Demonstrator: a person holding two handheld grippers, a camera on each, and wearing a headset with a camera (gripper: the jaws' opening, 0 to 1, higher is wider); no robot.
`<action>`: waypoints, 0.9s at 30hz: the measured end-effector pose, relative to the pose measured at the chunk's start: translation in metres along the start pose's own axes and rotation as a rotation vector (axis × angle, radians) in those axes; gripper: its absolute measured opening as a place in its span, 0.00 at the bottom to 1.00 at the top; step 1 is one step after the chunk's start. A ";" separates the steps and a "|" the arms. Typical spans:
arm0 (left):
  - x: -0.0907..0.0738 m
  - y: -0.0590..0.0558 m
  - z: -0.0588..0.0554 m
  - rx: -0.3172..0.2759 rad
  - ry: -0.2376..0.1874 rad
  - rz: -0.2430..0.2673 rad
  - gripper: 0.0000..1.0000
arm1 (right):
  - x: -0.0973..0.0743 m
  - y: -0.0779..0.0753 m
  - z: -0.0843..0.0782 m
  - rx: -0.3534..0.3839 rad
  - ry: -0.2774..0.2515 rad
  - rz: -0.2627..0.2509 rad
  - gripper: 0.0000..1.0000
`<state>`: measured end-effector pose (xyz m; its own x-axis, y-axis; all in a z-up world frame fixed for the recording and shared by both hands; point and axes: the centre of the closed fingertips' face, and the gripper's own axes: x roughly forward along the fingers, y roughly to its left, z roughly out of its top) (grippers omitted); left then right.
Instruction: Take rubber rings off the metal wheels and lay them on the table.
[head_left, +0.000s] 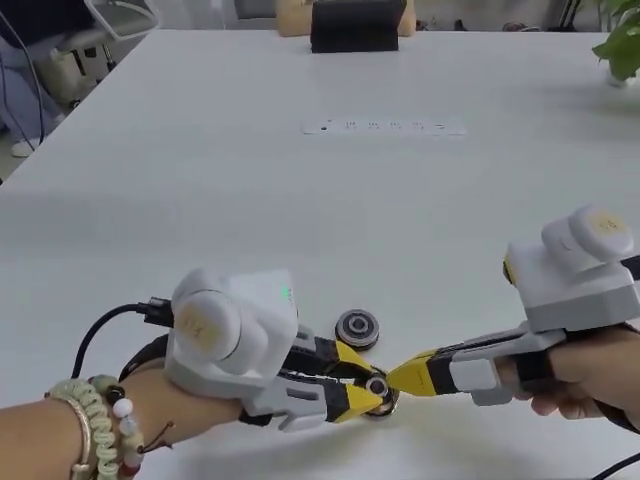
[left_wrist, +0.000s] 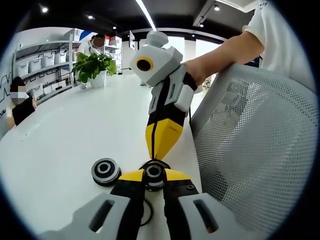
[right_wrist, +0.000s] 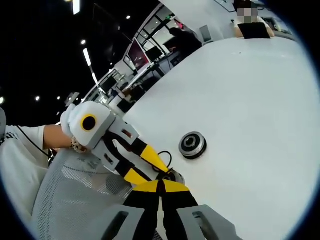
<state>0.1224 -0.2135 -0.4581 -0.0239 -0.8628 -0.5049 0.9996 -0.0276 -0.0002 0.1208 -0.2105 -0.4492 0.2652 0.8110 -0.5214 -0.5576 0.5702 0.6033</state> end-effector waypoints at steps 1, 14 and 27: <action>0.000 0.000 0.000 0.000 0.000 0.000 0.08 | 0.000 0.000 0.000 0.002 -0.002 0.002 0.00; 0.000 -0.001 -0.001 0.011 0.001 -0.001 0.08 | -0.003 0.004 0.008 0.045 -0.046 0.027 0.00; -0.003 -0.005 0.012 0.018 -0.028 -0.018 0.16 | -0.002 -0.006 0.001 0.028 -0.012 -0.034 0.00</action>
<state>0.1171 -0.2165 -0.4464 -0.0425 -0.8760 -0.4804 0.9986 -0.0522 0.0068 0.1241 -0.2154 -0.4512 0.2926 0.7927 -0.5348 -0.5258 0.6005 0.6024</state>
